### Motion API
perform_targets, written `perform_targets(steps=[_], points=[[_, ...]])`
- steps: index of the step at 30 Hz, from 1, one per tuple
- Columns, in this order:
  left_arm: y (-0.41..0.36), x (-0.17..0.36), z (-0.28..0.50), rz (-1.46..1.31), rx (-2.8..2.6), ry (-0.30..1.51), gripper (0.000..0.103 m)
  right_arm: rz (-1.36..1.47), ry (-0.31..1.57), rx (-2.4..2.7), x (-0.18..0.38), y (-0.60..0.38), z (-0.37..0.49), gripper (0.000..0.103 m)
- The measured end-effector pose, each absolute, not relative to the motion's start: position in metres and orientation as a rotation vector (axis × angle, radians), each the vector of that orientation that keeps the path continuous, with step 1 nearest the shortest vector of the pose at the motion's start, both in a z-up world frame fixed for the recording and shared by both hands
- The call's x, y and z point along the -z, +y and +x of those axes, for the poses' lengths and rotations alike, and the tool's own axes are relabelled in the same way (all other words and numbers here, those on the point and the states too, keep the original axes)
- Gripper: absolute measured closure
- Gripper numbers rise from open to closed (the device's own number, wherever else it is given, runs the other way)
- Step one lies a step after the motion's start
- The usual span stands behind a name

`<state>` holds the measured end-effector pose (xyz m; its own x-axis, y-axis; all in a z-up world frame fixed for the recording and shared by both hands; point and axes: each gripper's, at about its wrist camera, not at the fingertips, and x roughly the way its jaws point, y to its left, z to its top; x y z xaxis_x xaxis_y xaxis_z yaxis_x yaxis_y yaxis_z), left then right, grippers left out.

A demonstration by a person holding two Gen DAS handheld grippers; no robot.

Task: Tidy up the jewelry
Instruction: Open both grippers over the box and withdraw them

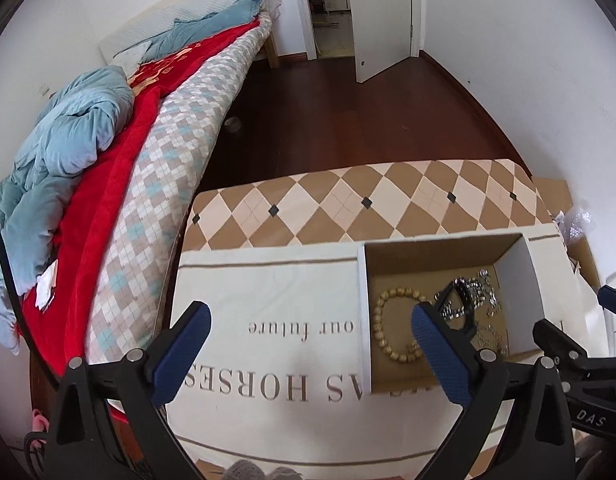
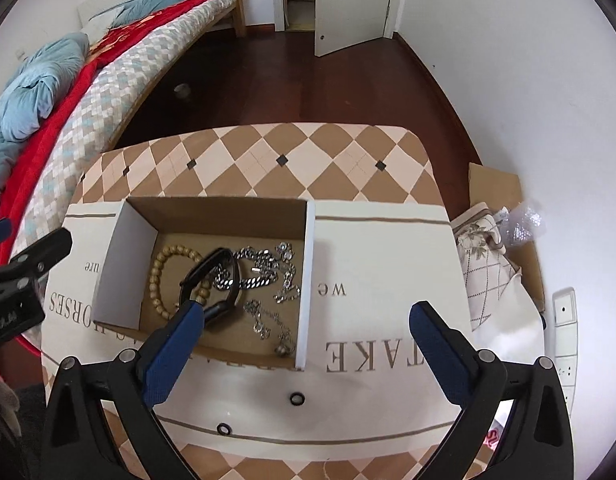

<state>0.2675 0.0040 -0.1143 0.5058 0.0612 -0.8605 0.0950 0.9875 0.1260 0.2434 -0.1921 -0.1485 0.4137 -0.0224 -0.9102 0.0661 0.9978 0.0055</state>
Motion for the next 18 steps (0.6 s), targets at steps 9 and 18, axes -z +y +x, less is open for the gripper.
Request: perform_targets(steps=[9,18], points=[[0.011,0.102,0.236,0.126,0.005,1.021,0.001,0.030,1.095,0.064,0.125,-0.186,0.221,0.000],[0.010,0.068,0.193,0.125,0.031,0.962,0.001,0.043,1.032,0.056,0.090,-0.185,0.185,0.000]])
